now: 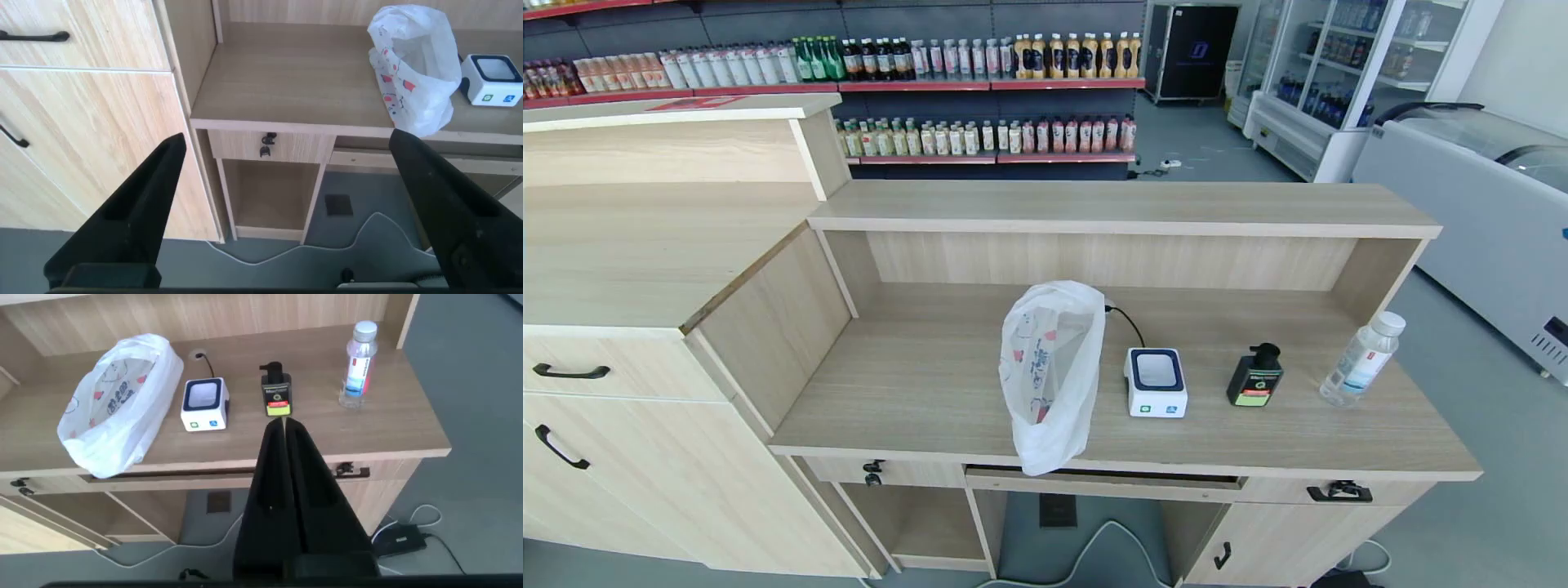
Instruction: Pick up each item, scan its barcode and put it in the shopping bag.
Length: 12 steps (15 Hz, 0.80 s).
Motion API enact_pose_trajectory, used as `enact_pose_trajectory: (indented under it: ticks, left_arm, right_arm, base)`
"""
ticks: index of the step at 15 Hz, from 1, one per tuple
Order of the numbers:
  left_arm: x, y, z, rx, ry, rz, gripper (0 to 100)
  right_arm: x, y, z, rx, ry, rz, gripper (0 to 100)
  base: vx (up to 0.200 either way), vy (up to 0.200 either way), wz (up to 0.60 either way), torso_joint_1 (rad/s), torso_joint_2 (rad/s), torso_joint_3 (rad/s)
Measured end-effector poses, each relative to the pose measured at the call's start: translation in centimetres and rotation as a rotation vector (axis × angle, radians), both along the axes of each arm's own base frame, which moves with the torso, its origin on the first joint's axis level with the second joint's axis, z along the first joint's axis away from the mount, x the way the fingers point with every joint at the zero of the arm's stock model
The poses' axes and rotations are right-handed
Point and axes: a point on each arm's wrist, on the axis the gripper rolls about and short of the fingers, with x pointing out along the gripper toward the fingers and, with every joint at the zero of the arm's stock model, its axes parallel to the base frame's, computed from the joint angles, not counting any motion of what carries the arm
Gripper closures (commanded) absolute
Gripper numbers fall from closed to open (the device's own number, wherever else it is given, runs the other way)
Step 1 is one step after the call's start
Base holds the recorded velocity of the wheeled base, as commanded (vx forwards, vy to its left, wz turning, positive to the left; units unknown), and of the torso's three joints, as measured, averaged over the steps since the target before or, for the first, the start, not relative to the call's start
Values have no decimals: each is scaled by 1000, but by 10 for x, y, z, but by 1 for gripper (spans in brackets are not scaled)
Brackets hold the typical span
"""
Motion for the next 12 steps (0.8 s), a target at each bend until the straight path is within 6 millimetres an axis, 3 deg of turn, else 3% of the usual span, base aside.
enact_pose_trajectory:
  ticks: [2, 5, 8, 12]
  left_arm:
    - [0, 0, 0, 0, 0, 0, 0]
    - [0, 0, 0, 0, 0, 0, 0]
    - [0, 0, 0, 0, 0, 0, 0]
    - [0, 0, 0, 1, 0, 0, 0]
  right_arm:
    - [50, 1, 21, -25, 32, 2, 0]
    - [131, -3, 24, -97, 44, 17, 0]
    - [204, -17, -3, -178, 31, 72, 0]
    - [272, -41, -51, -269, 68, 172, 0]
  base:
    - [0, 0, 0, 0, 0, 0]
    - [0, 0, 0, 0, 0, 0]
    - [0, 0, 0, 0, 0, 0]
    - [0, 0, 0, 0, 0, 0]
